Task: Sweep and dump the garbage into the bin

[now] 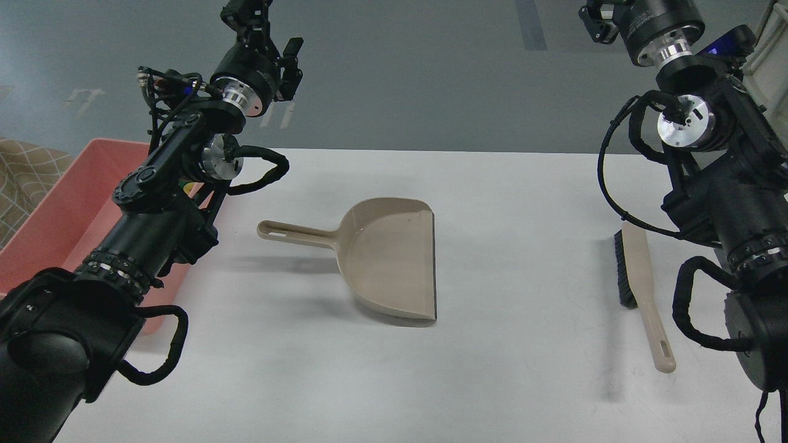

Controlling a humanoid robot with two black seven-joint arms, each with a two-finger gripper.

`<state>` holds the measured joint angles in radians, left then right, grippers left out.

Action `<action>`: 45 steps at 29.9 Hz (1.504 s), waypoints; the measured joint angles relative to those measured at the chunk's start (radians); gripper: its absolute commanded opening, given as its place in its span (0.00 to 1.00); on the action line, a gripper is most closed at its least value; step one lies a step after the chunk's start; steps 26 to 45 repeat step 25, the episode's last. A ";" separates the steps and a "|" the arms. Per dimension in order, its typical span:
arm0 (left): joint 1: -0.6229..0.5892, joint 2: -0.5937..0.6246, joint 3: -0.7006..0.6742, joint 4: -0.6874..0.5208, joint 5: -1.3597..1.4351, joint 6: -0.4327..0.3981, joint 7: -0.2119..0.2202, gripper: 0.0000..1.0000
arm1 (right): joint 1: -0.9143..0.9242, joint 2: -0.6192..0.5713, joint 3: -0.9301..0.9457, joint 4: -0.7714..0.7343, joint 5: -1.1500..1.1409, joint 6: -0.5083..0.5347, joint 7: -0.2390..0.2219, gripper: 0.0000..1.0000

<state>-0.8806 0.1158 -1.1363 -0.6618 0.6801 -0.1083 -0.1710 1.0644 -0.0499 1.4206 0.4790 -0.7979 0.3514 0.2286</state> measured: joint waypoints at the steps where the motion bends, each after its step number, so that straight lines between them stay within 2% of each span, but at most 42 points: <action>1: 0.000 -0.006 0.001 0.001 -0.002 0.000 0.000 0.83 | -0.001 0.002 0.000 0.002 0.000 0.000 0.000 1.00; 5: 0.000 -0.011 0.001 0.002 -0.014 0.000 0.001 0.84 | -0.003 0.004 0.001 0.004 0.000 0.000 0.000 1.00; 14: -0.001 -0.013 0.001 0.014 -0.166 -0.010 0.000 0.93 | -0.023 0.017 0.004 0.012 0.002 0.001 0.001 1.00; 22: -0.009 -0.019 -0.001 0.015 -0.304 -0.049 0.000 0.96 | -0.035 0.014 0.011 0.029 0.002 0.001 0.002 1.00; 45: -0.009 -0.034 -0.001 0.015 -0.312 -0.047 0.000 0.97 | -0.045 0.010 0.014 0.040 0.002 0.000 0.002 1.00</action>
